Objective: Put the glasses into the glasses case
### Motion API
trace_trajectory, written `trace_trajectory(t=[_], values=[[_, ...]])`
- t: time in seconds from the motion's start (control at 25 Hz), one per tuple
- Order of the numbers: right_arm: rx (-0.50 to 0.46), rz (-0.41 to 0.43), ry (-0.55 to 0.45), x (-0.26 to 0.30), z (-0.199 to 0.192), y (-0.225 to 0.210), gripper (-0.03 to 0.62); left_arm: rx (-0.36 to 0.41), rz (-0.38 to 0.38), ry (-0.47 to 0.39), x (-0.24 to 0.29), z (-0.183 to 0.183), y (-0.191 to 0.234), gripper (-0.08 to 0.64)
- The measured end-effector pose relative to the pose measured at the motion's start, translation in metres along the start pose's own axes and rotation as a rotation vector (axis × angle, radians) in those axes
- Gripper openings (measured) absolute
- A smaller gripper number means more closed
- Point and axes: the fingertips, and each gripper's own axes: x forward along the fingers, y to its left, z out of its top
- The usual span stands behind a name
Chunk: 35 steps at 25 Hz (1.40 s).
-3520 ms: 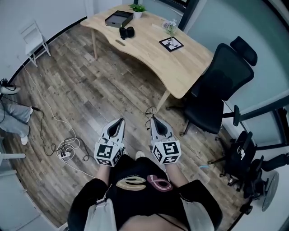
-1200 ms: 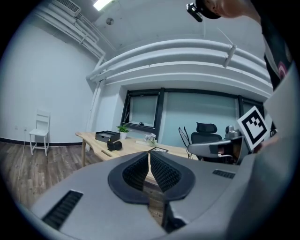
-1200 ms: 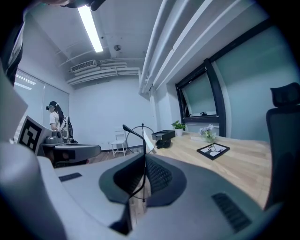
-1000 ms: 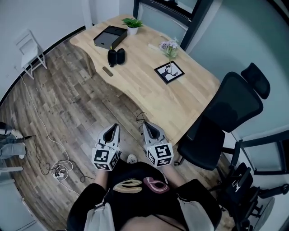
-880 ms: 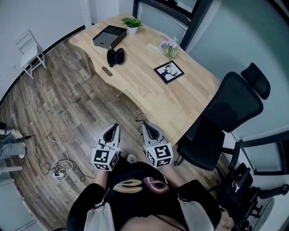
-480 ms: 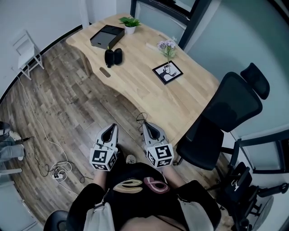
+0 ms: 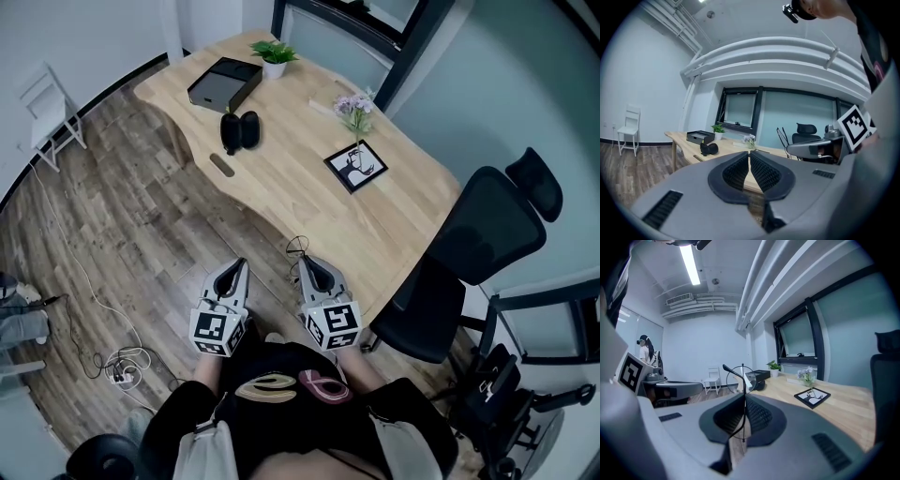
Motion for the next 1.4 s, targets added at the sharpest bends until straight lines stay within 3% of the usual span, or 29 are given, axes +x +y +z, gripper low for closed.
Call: trace_trajectory(t=[0.24, 0.68, 1.12, 1.4], values=[[-0.006, -0.013, -0.001, 0.053, 0.020, 0.005, 0.018, -0.021, 0.010, 0.008, 0.027, 0.014, 0.055, 0.026], [0.040, -0.085, 0.003, 0.135, 0.044, 0.015, 0.018, -0.002, -0.048, 0.011, 0.068, 0.040, 0.134, 0.026], [0.036, -0.143, -0.003, 0.205, 0.063, 0.041, 0.018, -0.009, -0.016, -0.009, 0.078, 0.061, 0.231, 0.026], [0.030, -0.131, 0.019, 0.231, 0.064, 0.050, 0.018, -0.017, -0.008, -0.011, 0.084, 0.065, 0.253, 0.026]])
